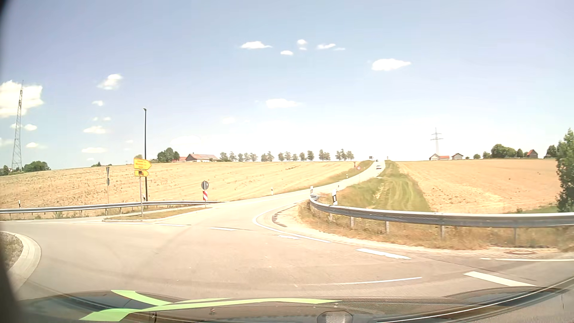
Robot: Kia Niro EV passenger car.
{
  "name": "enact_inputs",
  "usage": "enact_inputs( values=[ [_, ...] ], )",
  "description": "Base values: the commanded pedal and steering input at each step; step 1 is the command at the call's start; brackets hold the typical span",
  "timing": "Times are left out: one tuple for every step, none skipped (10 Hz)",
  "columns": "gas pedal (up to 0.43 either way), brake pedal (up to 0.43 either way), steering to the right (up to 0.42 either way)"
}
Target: Follow the waypoints while adhering to traffic rules and regulations
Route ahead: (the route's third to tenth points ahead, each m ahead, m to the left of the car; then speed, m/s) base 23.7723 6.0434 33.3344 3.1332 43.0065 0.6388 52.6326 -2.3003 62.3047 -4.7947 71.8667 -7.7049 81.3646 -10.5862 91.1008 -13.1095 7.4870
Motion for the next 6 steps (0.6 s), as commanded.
enact_inputs(
  values=[
    [0.228, 0.0, -0.223],
    [0.228, 0.0, -0.207],
    [0.228, 0.0, -0.195],
    [0.228, 0.0, -0.183],
    [0.228, 0.0, -0.163],
    [0.228, 0.0, -0.129]
  ],
)
